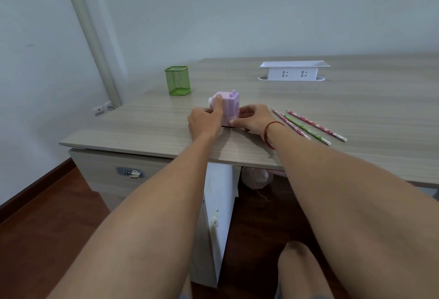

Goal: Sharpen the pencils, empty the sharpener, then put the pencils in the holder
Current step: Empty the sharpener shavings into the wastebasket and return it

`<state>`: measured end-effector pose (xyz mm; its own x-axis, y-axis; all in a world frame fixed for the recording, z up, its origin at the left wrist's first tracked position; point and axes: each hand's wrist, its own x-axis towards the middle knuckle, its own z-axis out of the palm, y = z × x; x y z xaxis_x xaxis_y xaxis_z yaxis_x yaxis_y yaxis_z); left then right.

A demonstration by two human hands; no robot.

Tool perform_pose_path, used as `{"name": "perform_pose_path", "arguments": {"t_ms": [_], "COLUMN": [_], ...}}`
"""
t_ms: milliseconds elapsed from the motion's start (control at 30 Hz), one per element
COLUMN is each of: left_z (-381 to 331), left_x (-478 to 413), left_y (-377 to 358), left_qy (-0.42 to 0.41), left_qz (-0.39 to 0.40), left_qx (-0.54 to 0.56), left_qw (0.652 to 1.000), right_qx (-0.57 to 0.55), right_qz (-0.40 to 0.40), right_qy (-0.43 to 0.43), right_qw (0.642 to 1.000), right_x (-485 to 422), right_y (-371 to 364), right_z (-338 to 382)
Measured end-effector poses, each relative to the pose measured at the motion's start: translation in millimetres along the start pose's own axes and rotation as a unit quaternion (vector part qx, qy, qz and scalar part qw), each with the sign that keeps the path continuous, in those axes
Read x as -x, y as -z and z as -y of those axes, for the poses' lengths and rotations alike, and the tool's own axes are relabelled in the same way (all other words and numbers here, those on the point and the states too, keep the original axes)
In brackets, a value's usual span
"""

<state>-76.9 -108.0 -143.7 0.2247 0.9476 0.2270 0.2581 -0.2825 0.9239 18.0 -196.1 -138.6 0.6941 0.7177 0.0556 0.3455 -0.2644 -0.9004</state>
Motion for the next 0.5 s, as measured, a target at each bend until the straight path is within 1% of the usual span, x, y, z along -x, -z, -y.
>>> {"name": "perform_pose_path", "arguments": {"t_ms": [167, 367, 433, 500], "left_z": [0, 0, 0, 3], "left_x": [0, -1, -9, -20], "left_y": [3, 10, 17, 28], "left_qy": [-0.011, -0.022, -0.018, -0.006], "left_qz": [0.008, 0.033, 0.059, 0.054], "left_qx": [0.002, 0.001, -0.003, 0.009], "left_qw": [1.0, 0.999, 0.998, 0.999], "right_qx": [0.023, 0.081, 0.105, 0.119], "right_qz": [0.0, -0.004, 0.0, 0.017], "right_qy": [0.021, 0.032, 0.036, 0.056], "right_qw": [1.0, 0.996, 0.994, 0.991], "right_x": [3, 8, 6, 4], "right_y": [-2, -5, -9, -21], "right_z": [3, 6, 9, 17]}}
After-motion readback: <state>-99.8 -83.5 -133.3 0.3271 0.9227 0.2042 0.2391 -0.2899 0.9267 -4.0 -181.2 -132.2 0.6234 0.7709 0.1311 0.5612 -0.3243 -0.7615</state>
